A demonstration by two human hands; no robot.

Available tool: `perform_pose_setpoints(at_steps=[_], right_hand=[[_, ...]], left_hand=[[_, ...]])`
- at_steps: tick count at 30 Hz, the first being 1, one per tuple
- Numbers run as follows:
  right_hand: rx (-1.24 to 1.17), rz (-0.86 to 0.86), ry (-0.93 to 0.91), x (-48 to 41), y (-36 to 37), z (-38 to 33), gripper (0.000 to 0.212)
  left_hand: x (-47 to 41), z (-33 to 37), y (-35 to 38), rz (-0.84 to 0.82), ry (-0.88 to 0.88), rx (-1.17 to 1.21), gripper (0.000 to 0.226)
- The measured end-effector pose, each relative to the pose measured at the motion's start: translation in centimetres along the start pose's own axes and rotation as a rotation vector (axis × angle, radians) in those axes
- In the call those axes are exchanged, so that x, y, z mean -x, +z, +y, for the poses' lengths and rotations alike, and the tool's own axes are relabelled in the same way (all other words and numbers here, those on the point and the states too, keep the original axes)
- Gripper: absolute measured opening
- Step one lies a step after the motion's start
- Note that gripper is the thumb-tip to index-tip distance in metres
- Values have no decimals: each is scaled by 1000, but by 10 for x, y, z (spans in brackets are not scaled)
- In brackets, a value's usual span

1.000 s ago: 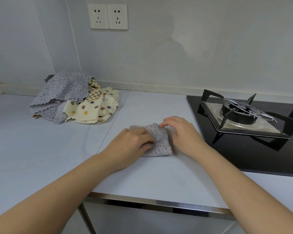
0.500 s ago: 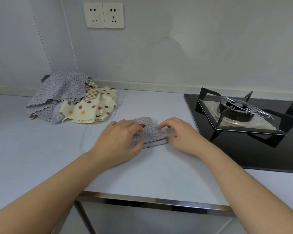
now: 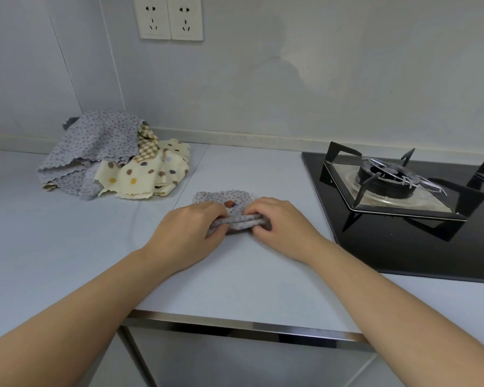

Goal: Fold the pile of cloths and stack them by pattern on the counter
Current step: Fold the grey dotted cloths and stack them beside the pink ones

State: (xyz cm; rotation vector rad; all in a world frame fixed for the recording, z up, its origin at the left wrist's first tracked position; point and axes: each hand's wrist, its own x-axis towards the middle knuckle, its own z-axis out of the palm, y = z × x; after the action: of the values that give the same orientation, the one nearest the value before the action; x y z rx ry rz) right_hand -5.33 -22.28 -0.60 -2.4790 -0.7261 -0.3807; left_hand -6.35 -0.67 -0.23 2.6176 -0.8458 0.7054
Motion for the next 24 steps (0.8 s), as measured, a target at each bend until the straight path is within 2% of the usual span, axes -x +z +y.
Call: perform_pose_setpoints(at_steps=[3, 5, 10, 12, 15, 20, 24], right_hand=[[-133, 76, 79, 2, -3, -1, 21], [-254, 128, 126, 3, -5, -3, 20], [-474, 228, 211, 0, -7, 0, 23], [-514, 240, 194, -1, -9, -1, 28], [-542, 244, 151, -3, -11, -7, 34], [-577, 247, 116, -3, -9, -16, 33], [-576, 210, 94, -1, -13, -20, 21]], left_hand=[[0, 6, -3, 6, 76, -92, 45], [-2, 9, -4, 37, 123, -129, 51], [-7, 9, -10, 185, 156, -74, 17], [-8, 10, -13, 214, 160, -74, 21], [-10, 17, -14, 202, 156, -78, 41], [-12, 13, -10, 176, 126, -29, 18], [-13, 9, -10, 203, 31, 110, 20]])
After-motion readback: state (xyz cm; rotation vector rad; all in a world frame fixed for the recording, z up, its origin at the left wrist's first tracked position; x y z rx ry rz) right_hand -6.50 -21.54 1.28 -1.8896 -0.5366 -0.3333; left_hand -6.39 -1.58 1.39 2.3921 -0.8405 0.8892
